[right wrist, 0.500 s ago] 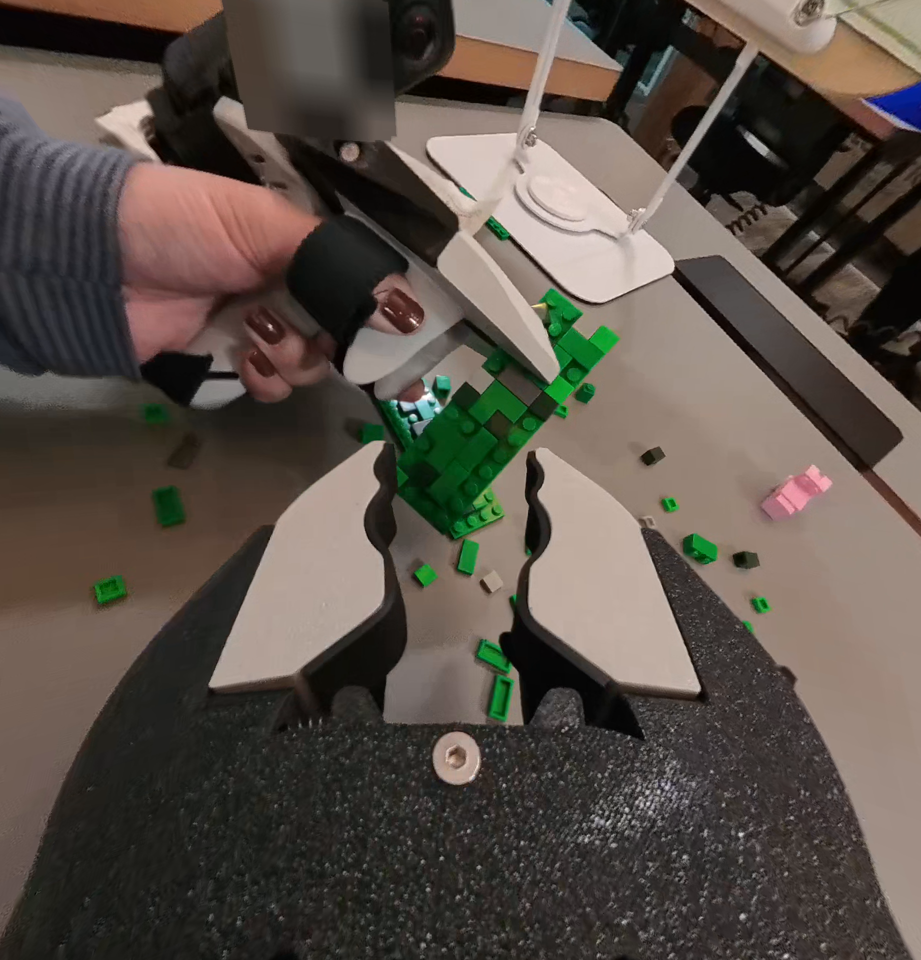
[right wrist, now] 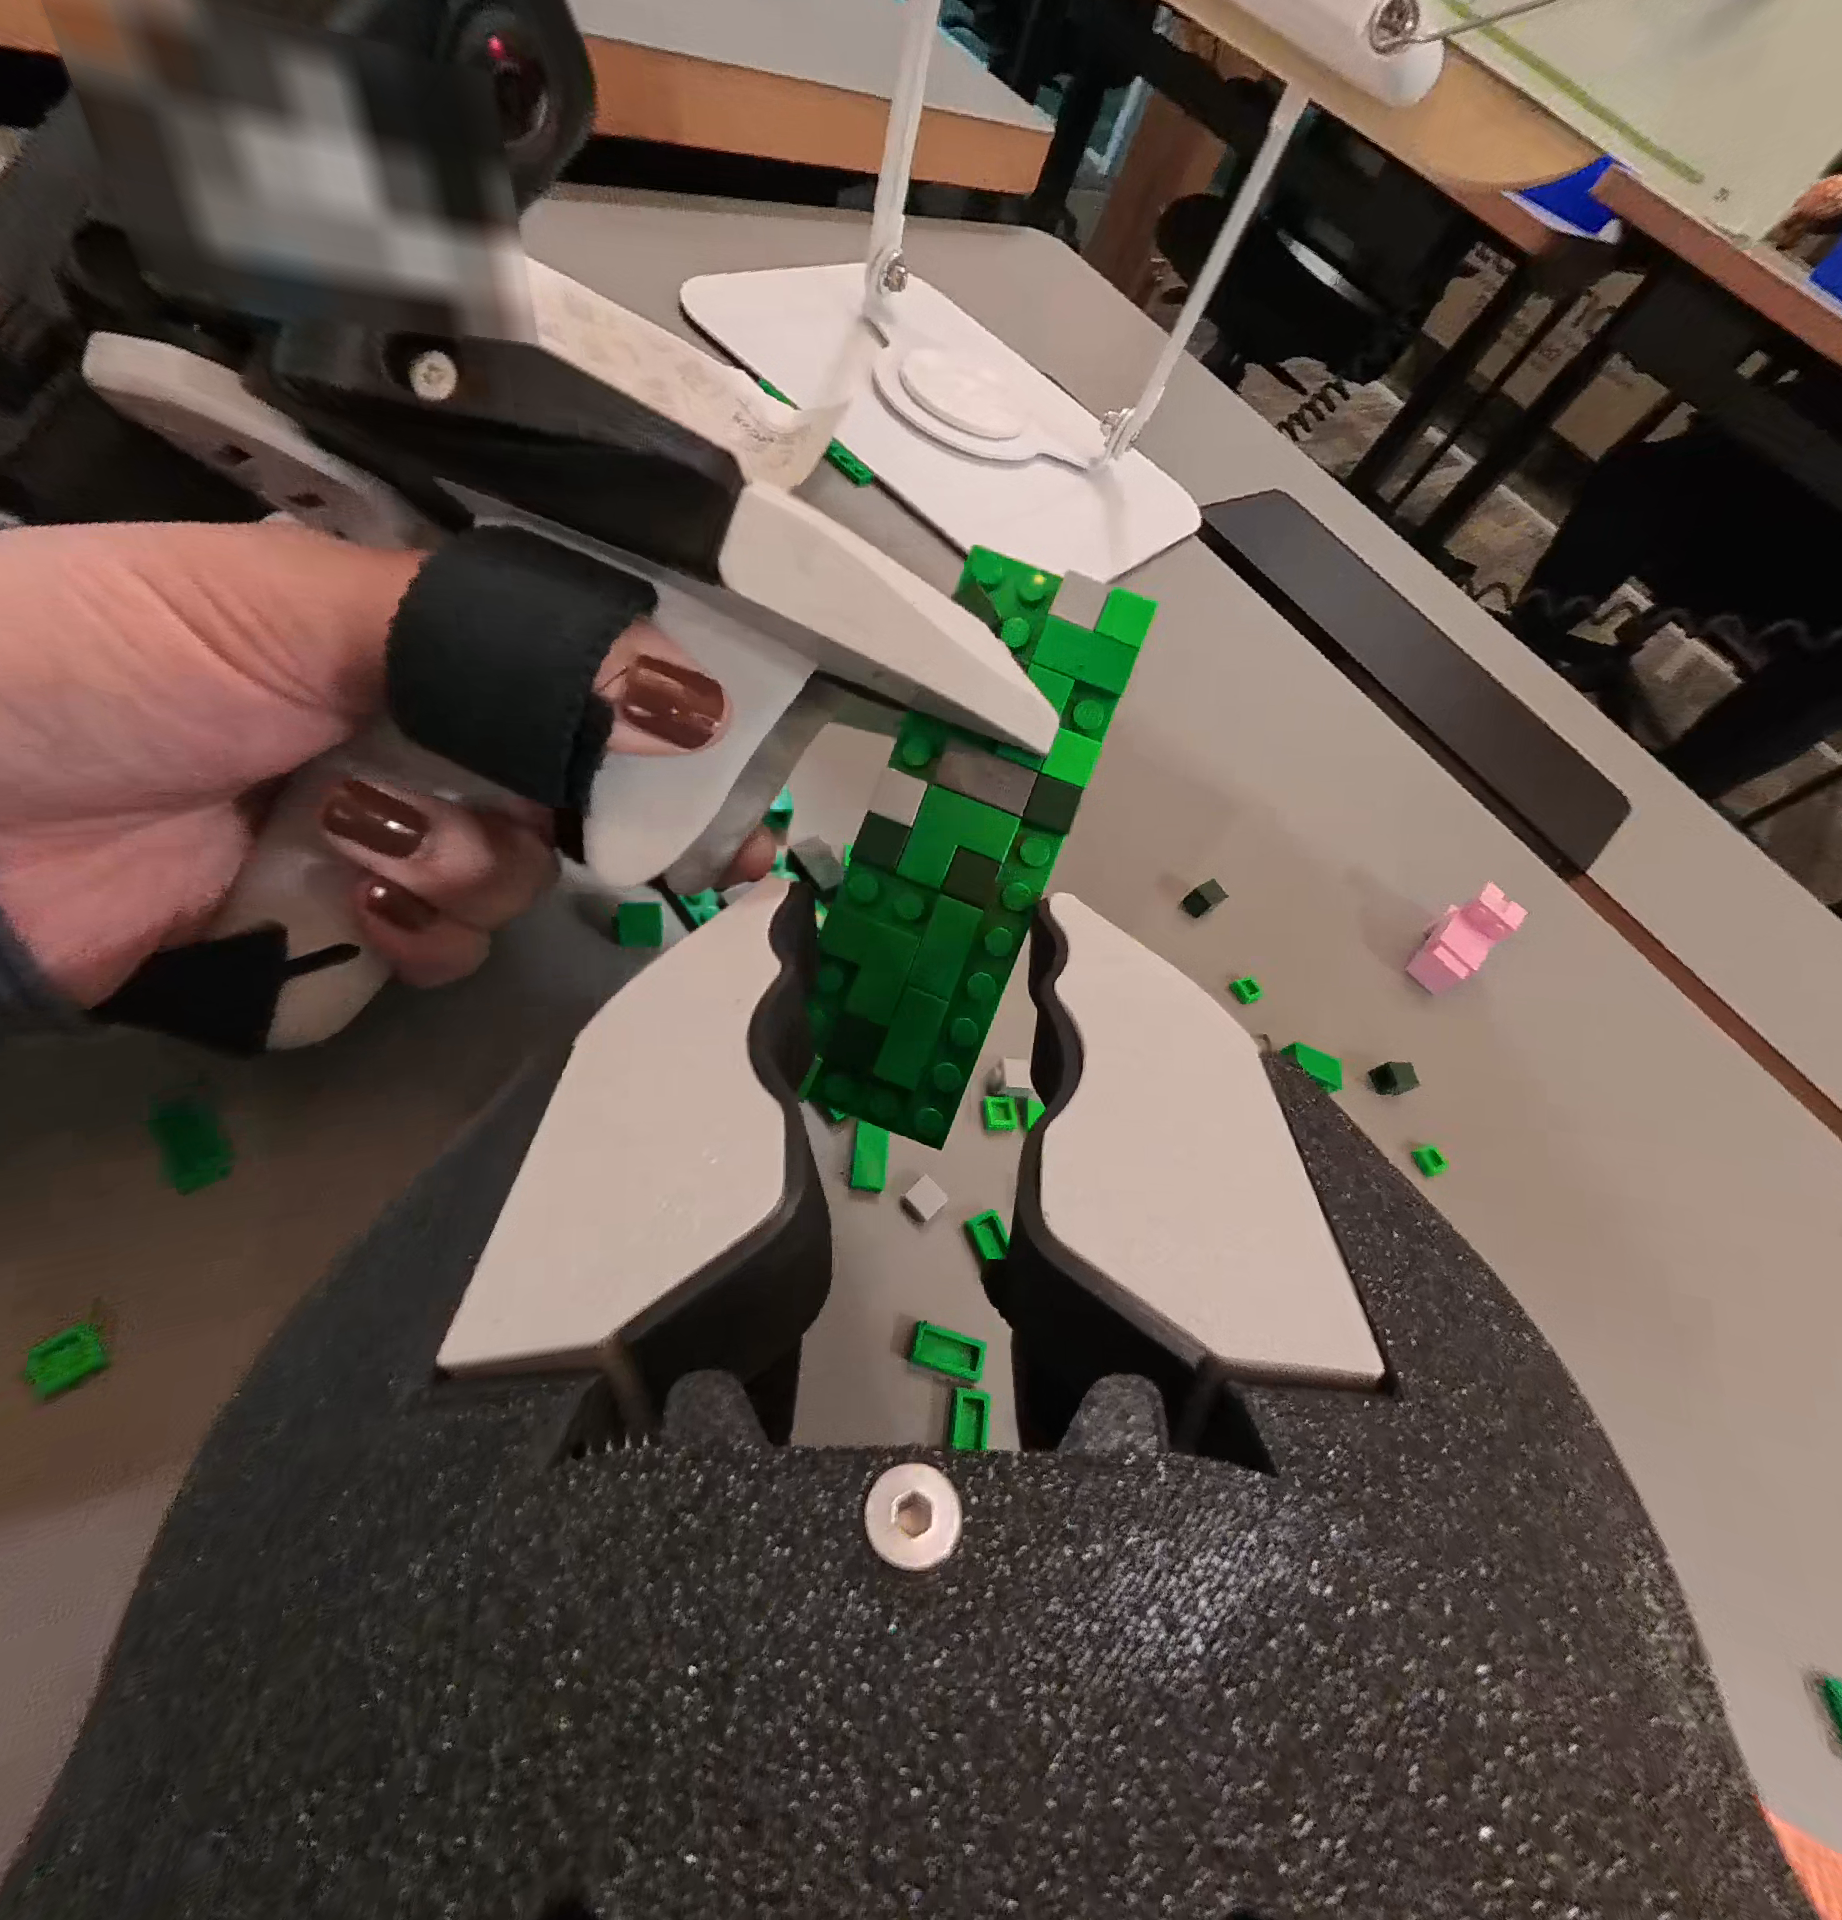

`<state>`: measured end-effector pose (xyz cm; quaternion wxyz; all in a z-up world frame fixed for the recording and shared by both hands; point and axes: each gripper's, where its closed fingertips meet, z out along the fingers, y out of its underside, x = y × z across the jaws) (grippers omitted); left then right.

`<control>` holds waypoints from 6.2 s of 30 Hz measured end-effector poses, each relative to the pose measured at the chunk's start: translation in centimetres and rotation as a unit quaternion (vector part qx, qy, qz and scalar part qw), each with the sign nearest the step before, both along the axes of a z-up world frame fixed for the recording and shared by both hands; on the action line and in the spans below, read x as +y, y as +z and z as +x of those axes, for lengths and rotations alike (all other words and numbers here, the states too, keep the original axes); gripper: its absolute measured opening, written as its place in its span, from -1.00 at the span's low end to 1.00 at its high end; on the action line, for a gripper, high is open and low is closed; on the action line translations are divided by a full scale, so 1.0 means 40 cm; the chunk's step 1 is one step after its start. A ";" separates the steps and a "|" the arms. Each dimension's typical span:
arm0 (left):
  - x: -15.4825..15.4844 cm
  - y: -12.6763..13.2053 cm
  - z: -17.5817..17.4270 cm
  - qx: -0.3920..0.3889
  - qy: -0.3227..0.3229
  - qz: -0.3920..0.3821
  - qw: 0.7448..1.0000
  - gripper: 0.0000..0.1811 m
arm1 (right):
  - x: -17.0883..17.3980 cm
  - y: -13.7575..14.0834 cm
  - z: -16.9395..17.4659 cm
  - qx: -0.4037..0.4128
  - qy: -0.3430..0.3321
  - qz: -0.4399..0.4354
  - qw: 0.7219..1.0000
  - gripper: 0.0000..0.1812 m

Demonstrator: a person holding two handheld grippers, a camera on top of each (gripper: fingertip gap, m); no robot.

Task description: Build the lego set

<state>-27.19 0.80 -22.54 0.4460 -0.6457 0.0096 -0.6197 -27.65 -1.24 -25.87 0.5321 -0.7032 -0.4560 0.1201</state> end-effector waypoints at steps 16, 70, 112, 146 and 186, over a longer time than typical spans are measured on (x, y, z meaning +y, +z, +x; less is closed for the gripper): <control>-0.051 -0.016 0.016 0.096 -0.093 0.072 0.988 -0.94 | -0.037 -0.004 0.022 0.065 0.144 -0.086 0.984 -0.81; -0.020 -0.038 0.021 0.102 -0.035 0.030 0.994 -0.95 | 0.017 -0.012 -0.004 0.021 -0.001 -0.019 1.000 -0.56; -0.037 -0.040 0.024 0.079 -0.084 0.016 0.993 -0.95 | -0.005 -0.007 0.003 0.004 0.054 -0.065 0.996 -0.59; -0.079 -0.054 0.056 0.151 -0.143 0.064 0.976 -0.92 | -0.039 -0.037 0.012 0.037 0.144 -0.151 0.977 -0.59; -0.078 -0.077 0.059 0.180 -0.152 0.049 0.971 -0.93 | -0.029 -0.068 0.012 0.014 0.148 -0.140 0.979 -0.62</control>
